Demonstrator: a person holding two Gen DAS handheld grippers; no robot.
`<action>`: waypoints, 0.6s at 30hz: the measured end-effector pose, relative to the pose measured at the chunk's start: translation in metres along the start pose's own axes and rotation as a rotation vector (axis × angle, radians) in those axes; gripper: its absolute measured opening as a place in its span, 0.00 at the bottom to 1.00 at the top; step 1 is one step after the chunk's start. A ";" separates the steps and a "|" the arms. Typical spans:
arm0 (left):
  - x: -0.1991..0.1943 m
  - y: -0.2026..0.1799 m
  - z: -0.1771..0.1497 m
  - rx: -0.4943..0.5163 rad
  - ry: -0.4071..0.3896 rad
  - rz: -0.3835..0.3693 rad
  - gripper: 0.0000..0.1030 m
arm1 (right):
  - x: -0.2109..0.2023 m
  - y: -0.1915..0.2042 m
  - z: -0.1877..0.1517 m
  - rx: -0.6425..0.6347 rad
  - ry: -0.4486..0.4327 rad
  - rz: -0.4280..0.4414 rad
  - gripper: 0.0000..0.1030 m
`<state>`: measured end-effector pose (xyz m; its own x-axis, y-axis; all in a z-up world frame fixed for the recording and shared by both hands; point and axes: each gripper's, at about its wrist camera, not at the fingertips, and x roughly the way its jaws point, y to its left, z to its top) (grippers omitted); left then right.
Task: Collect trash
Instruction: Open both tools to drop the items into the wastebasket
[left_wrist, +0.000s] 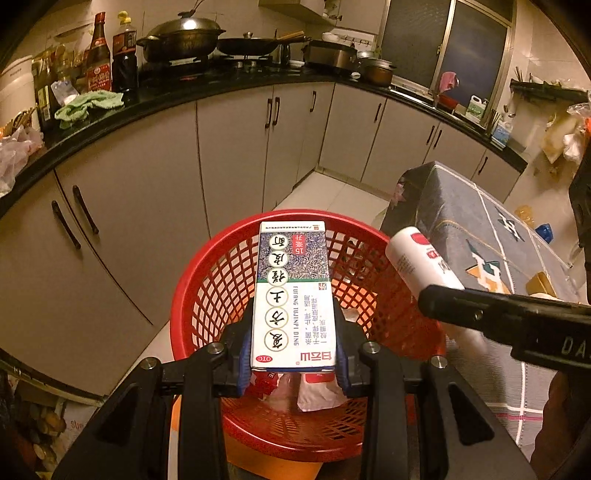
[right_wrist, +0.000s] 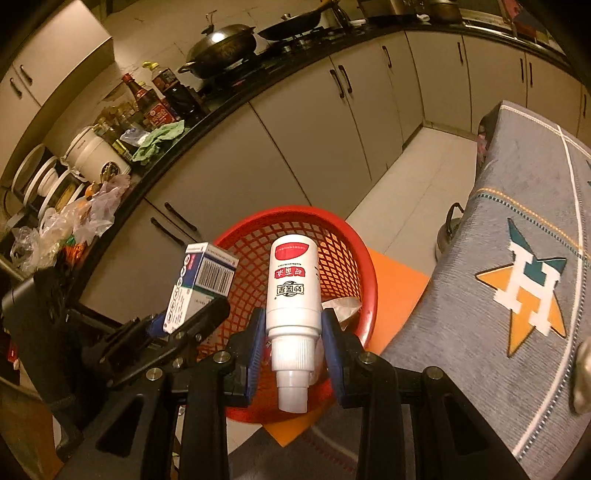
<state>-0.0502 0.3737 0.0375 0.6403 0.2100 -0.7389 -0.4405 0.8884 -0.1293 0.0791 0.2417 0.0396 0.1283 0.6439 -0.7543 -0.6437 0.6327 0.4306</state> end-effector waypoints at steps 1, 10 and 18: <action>0.002 0.001 0.000 -0.001 0.004 0.001 0.32 | 0.002 -0.001 0.001 0.001 0.003 -0.001 0.33; 0.001 0.000 0.001 -0.003 -0.003 -0.003 0.55 | 0.000 0.004 0.006 -0.025 -0.022 -0.024 0.55; -0.018 -0.005 -0.005 -0.004 -0.024 -0.006 0.57 | -0.041 -0.017 -0.009 0.009 -0.087 -0.057 0.55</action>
<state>-0.0629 0.3638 0.0481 0.6582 0.2144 -0.7217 -0.4390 0.8880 -0.1366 0.0779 0.2004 0.0589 0.2293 0.6416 -0.7319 -0.6270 0.6726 0.3931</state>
